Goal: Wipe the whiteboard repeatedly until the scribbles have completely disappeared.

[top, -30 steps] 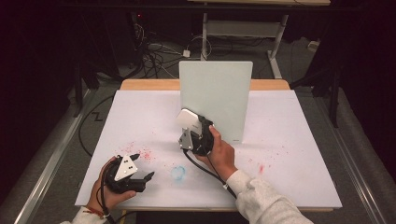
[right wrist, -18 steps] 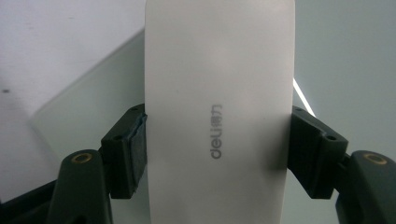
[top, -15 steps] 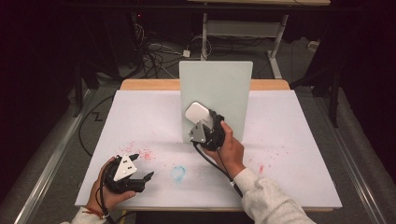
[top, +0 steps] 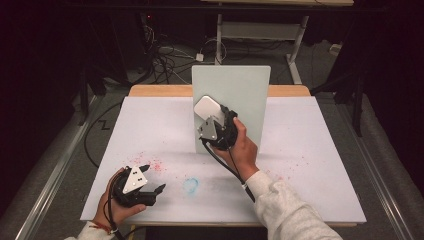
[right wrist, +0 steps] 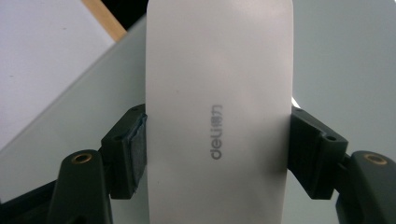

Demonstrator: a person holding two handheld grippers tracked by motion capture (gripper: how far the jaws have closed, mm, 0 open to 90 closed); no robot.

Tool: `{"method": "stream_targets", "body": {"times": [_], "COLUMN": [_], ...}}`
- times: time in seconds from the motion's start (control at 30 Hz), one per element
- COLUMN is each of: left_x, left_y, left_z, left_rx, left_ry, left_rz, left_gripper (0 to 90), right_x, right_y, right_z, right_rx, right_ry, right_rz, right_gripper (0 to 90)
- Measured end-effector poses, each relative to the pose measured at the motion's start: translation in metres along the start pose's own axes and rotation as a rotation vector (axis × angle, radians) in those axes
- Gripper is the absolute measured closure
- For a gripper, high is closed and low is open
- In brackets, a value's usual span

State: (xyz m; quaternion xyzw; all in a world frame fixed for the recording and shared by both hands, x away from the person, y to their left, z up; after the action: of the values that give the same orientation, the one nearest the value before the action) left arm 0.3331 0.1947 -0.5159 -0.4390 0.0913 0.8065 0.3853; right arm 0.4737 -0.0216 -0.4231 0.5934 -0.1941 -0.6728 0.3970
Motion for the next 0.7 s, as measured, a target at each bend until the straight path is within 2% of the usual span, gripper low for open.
{"method": "stream_targets", "body": {"times": [0.23,0.33,0.4,0.53,0.7], "left_x": [0.0,0.0,0.0,0.001,0.001], "left_y": [0.001,0.001,0.001,0.0,0.0], "left_z": [0.0,0.0,-0.001,-0.001,-0.001], "left_rx": [-0.002,-0.002,-0.003,-0.005,-0.004], "left_ry": [0.001,-0.001,-0.004,-0.008,-0.008], "left_rz": [-0.002,-0.004,-0.007,-0.006,-0.005], "left_gripper": [18.9,18.9,18.9,18.9,18.9], "right_x": [0.011,0.02,0.024,0.033,0.045], "right_y": [-0.039,-0.049,-0.051,-0.042,-0.006], "right_z": [0.002,0.004,0.005,0.008,0.012], "right_rx": [-0.088,-0.116,-0.123,-0.121,-0.058], "right_ry": [-0.03,-0.044,-0.047,-0.054,-0.053], "right_rz": [0.102,0.124,0.132,0.109,0.029], "right_gripper": [30.8,30.9,30.9,30.9,30.9]}}
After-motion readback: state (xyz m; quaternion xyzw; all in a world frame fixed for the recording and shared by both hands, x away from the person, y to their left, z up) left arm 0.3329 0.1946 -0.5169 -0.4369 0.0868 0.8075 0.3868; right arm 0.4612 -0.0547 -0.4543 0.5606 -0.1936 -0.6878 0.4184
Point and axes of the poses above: each handheld gripper's, and its own axes: z roughly backward along the jaws, x roughly out of its underside, y roughly to its right, the point moved 7 cm from there along -z, roughly forward along the jaws, and after that the axes turned 2 degrees about y, right-handed, at the moved point
